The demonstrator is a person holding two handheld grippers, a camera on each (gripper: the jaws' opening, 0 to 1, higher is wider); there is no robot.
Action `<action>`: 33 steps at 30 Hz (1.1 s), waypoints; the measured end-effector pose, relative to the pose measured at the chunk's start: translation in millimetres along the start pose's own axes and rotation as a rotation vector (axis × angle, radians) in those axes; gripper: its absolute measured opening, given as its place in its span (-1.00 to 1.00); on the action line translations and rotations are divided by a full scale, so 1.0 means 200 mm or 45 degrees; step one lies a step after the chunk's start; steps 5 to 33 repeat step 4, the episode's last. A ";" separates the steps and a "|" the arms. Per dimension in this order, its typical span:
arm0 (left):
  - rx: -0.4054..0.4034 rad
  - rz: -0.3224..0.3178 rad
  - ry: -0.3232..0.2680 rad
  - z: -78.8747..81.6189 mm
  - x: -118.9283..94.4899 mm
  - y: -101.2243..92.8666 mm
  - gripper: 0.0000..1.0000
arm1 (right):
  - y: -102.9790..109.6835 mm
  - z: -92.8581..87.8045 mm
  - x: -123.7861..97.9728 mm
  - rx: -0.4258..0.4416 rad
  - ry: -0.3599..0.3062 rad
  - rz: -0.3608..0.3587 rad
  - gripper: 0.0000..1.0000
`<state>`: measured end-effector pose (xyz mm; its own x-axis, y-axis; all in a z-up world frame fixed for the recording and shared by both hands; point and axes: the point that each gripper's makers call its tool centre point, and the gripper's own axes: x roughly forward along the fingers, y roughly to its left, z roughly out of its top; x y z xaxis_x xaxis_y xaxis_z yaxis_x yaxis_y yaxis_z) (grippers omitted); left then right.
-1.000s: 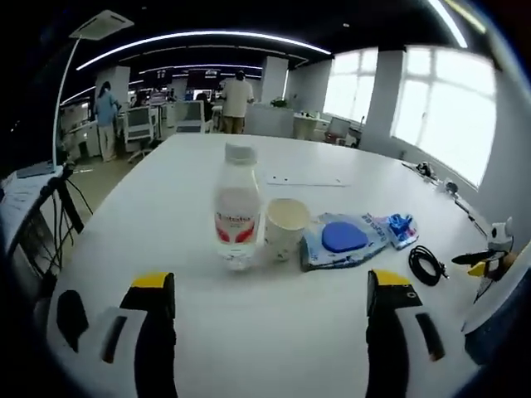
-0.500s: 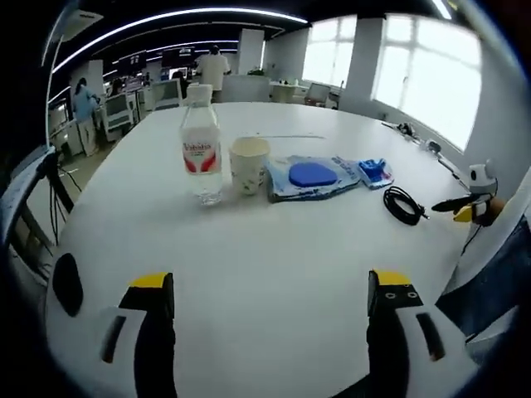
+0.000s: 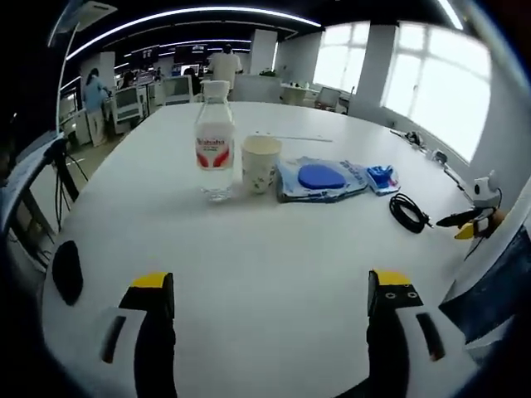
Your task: Arrange the tabletop items into an orderly group along one side of the table until the central work area is clear of visible clutter.
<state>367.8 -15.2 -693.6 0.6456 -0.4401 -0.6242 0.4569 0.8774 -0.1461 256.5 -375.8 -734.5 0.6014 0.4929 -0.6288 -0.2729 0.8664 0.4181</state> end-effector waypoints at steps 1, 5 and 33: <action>0.003 -0.004 0.002 0.00 0.01 0.00 1.00 | 0.00 0.00 0.00 0.000 0.001 -0.002 0.72; 0.009 -0.017 0.015 0.00 0.03 -0.02 1.00 | -0.02 0.00 0.01 0.008 0.010 -0.015 0.72; 0.009 -0.017 0.015 0.00 0.03 -0.02 1.00 | -0.02 0.00 0.01 0.008 0.010 -0.015 0.72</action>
